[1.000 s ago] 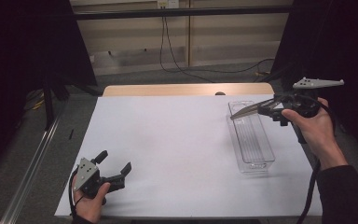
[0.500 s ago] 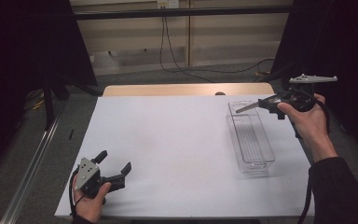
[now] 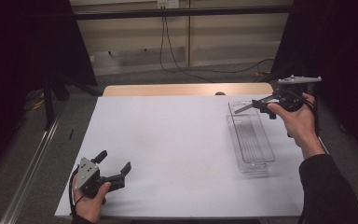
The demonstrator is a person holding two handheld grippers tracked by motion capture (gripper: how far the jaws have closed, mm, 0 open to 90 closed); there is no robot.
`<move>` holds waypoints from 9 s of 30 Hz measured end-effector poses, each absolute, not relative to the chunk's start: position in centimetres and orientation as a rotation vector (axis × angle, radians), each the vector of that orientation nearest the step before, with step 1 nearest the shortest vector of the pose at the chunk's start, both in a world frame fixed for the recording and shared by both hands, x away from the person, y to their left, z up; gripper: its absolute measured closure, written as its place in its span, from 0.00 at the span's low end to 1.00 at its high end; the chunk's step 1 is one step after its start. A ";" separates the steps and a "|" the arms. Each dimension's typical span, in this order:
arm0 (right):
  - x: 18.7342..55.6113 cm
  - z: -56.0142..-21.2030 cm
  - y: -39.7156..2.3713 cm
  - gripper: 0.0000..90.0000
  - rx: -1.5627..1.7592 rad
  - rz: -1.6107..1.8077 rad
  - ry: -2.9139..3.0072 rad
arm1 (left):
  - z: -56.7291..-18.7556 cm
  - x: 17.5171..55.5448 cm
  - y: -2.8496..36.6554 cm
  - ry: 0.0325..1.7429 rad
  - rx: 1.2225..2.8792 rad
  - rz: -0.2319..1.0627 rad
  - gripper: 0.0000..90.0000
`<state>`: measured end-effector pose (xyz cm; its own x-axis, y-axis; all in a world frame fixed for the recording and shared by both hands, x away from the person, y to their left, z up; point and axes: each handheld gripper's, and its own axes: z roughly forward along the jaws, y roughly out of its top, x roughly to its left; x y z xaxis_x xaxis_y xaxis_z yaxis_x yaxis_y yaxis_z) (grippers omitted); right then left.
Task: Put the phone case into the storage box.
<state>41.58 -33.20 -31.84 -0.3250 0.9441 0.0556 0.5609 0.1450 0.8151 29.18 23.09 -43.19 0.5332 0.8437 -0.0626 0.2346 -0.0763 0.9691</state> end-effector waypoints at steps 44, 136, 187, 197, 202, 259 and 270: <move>43.9 -35.5 -29.6 0.13 1.568 0.877 1.832 | -43.2 29.2 23.1 0.938 1.617 0.667 0.04; 49.4 -38.6 -27.8 0.12 1.495 0.921 1.583 | -43.4 29.3 23.2 0.919 1.646 0.661 0.04; 47.3 -37.9 -30.6 0.01 1.482 1.054 1.583 | -43.3 29.3 23.2 0.921 1.645 0.674 0.04; 45.6 -37.4 -32.1 0.01 1.436 1.108 1.550 | -43.2 29.3 23.2 0.930 1.627 0.676 0.04; 45.0 -37.5 -32.5 0.00 1.441 1.142 1.554 | -43.2 29.4 23.1 0.928 1.631 0.671 0.04; 34.5 -38.7 -32.8 0.00 1.217 1.325 1.574 | -42.8 28.6 23.4 0.918 1.588 0.679 0.04; 32.2 -39.5 -33.3 0.00 1.225 1.333 1.581 | -42.8 28.6 23.4 0.921 1.588 0.681 0.04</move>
<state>32.19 -33.25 -39.53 -0.2879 0.9564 0.0489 0.2098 0.0132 0.9777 28.59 23.37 -42.76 0.5283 0.8477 -0.0469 0.2033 -0.0726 0.9764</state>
